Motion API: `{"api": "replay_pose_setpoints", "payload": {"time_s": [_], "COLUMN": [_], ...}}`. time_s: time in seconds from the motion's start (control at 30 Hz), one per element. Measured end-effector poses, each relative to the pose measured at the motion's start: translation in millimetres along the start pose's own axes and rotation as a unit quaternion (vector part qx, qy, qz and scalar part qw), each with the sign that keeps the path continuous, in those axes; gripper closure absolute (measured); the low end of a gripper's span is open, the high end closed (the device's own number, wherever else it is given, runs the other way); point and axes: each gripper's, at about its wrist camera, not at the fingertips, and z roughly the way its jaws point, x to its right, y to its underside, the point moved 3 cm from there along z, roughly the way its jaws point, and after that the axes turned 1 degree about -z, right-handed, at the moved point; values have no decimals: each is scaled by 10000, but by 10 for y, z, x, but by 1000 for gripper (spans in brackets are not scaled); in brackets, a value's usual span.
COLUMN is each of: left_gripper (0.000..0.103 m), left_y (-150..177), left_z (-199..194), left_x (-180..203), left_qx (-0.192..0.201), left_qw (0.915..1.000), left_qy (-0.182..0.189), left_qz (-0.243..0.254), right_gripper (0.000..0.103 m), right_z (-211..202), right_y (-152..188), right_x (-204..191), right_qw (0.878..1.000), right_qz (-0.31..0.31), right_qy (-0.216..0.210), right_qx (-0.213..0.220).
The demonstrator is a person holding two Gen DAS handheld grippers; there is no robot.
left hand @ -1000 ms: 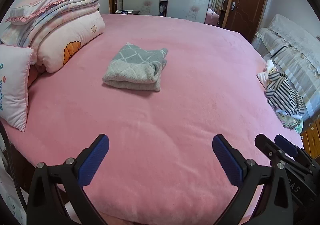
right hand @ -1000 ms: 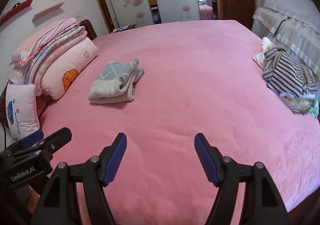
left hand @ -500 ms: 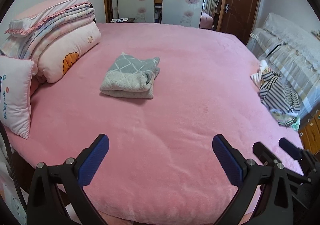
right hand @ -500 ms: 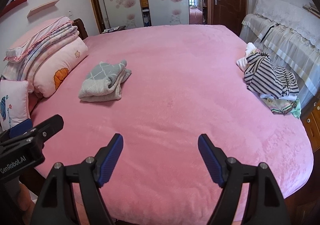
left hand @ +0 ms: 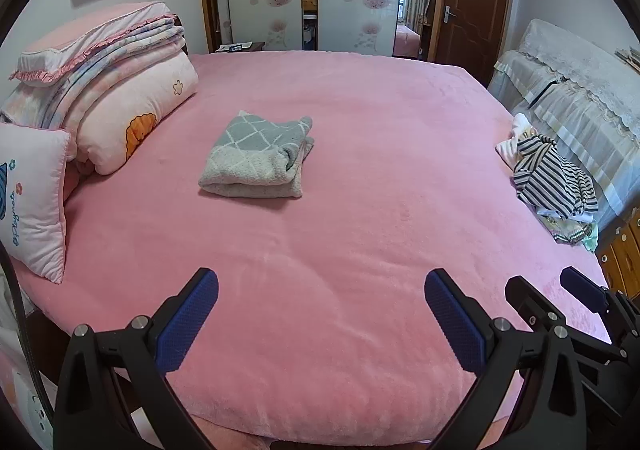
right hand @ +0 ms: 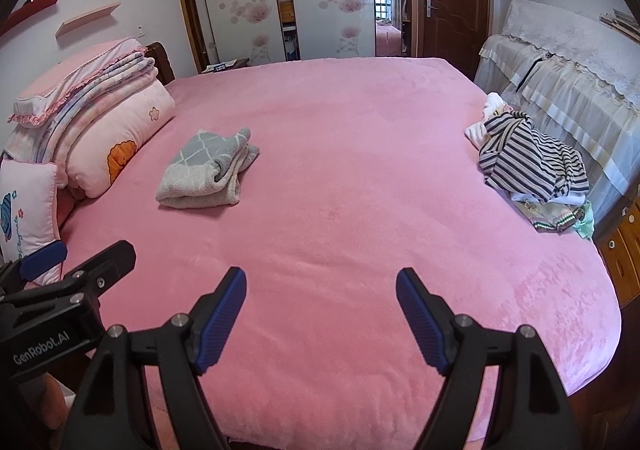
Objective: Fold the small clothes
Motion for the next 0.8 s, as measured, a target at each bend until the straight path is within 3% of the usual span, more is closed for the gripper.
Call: {"api": "replay_pose_setpoints", "payload": {"time_s": [0.8], "left_gripper": [0], "left_y": [74], "left_z": [-155], "left_x": [69], "left_qx": [74], "left_qw": [9999], "left_qy": [2], "left_qz": [69], "right_gripper": [25], "right_z": [-210], "right_y": [59], "right_x": [65], "right_qw": [9998], "right_qz": [-21], "right_qy": [124], "right_qx": [136]}}
